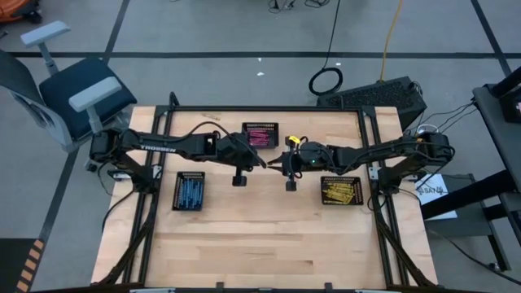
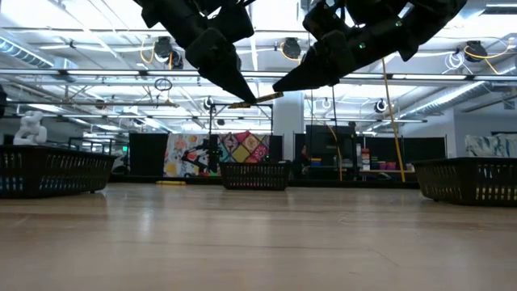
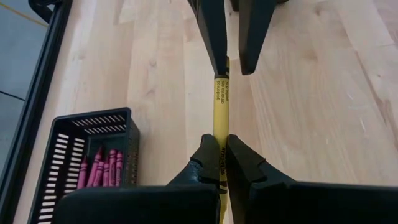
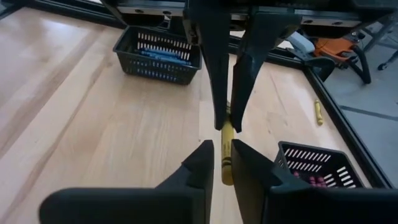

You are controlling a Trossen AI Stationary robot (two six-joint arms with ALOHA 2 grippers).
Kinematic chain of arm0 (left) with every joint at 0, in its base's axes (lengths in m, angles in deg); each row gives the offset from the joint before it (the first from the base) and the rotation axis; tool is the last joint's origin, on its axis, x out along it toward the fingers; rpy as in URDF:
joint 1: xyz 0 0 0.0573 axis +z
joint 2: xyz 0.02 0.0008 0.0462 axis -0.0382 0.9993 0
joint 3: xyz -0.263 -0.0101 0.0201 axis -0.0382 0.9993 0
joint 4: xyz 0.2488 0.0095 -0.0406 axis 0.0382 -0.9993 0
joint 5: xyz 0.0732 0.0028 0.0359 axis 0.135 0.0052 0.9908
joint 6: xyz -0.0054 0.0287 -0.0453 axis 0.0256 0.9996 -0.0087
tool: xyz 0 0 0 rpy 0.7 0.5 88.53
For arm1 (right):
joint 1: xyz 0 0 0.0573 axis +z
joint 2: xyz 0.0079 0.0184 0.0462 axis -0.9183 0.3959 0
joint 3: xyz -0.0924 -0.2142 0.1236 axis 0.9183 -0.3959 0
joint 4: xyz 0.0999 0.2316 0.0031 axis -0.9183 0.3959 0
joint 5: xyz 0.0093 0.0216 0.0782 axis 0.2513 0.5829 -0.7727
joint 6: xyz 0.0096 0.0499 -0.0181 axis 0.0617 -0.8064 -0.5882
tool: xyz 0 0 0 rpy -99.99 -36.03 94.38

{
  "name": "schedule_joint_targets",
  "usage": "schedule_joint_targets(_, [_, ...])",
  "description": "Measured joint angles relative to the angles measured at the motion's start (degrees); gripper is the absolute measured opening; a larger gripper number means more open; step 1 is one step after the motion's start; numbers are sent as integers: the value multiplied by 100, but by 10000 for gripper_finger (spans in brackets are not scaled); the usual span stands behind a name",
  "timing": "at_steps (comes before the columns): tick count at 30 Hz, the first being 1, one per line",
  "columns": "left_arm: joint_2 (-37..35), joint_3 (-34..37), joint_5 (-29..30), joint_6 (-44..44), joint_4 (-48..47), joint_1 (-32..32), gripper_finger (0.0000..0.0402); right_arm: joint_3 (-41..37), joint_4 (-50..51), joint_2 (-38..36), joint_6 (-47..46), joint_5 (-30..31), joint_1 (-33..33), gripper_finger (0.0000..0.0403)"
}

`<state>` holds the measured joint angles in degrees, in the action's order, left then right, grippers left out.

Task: Sort crayons
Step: Put the middle yellow crayon into the bottom right black bin

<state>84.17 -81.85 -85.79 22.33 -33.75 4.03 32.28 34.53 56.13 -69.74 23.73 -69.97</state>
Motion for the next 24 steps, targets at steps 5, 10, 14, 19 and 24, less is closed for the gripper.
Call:
schedule_joint_targets(5, [0,-2,2,-4,0,0,3,0,12,0,91,20,0,61])
schedule_joint_targets(10, [0,-2,1,-4,-1,2,4,-2,62,0,102,587,4,109])
schedule_joint_targets(14, [0,-2,9,-4,-2,2,4,-2,58,114,118,381,-1,130])
schedule_joint_targets(19, [-2,-2,3,-4,-9,2,4,-4,-205,310,128,288,52,114])
schedule_joint_targets(24, [-2,-2,2,-4,-7,2,4,-4,-456,306,120,306,72,75])
